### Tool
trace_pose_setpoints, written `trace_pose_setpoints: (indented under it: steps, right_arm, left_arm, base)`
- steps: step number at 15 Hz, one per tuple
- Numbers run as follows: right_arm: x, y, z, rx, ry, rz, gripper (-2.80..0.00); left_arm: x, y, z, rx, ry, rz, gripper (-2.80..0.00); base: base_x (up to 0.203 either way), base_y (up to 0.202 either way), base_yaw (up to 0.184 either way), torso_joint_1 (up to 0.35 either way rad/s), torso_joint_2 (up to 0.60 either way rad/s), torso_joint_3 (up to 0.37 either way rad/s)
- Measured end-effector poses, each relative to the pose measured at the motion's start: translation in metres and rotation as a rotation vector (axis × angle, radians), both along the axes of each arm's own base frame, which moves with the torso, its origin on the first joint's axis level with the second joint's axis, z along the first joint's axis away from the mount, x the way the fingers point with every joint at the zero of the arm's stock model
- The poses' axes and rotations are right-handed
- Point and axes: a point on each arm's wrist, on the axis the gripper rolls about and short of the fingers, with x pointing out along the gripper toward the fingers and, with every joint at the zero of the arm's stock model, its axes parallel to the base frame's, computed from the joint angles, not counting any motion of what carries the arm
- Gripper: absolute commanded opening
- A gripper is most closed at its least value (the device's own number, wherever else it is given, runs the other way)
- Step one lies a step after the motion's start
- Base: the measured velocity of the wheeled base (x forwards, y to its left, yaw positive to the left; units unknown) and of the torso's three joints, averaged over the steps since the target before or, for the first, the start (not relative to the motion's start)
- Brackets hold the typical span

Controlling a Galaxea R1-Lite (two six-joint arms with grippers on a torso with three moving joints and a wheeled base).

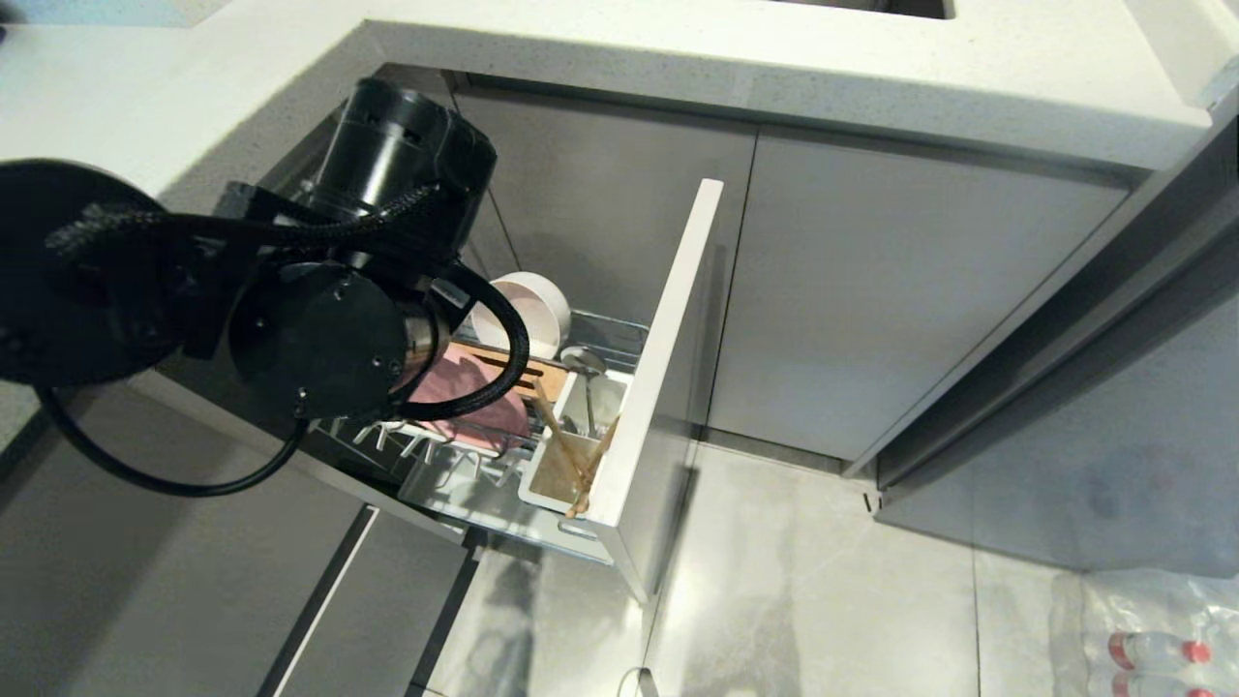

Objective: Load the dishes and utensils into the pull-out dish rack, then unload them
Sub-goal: Take the plate out of the cupboard

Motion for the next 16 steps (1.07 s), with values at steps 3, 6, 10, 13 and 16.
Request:
trace_pose_setpoints:
  steps: [3,6,10,13,16]
  right_arm:
    - [0.000,0.000,0.000,0.000,0.000,0.000,-2.80]
    - [0.000,0.000,0.000,0.000,0.000,0.000,-2.80]
    - [0.000,0.000,0.000,0.000,0.000,0.000,-2.80]
    - [0.000,0.000,0.000,0.000,0.000,0.000,-2.80]
    - [0.000,0.000,0.000,0.000,0.000,0.000,-2.80]
  left_arm:
    - [0.013,0.007,-0.008,0.010,0.026,0.037,0.00]
    - [0.029,0.017,-0.017,-0.018,0.070,0.054,0.00]
    - [0.049,0.022,-0.031,-0.028,0.118,0.065,0.00]
    - [0.064,0.027,-0.040,-0.029,0.144,0.088,0.00]
    - [0.072,0.031,-0.045,-0.025,0.156,0.109,0.00]
  base:
    - [0.000,0.000,0.000,0.000,0.00,0.000]
    - [0.000,0.000,0.000,0.000,0.00,0.000]
    - [0.000,0.000,0.000,0.000,0.00,0.000]
    - [0.000,0.000,0.000,0.000,0.00,0.000]
    - [0.000,0.000,0.000,0.000,0.00,0.000]
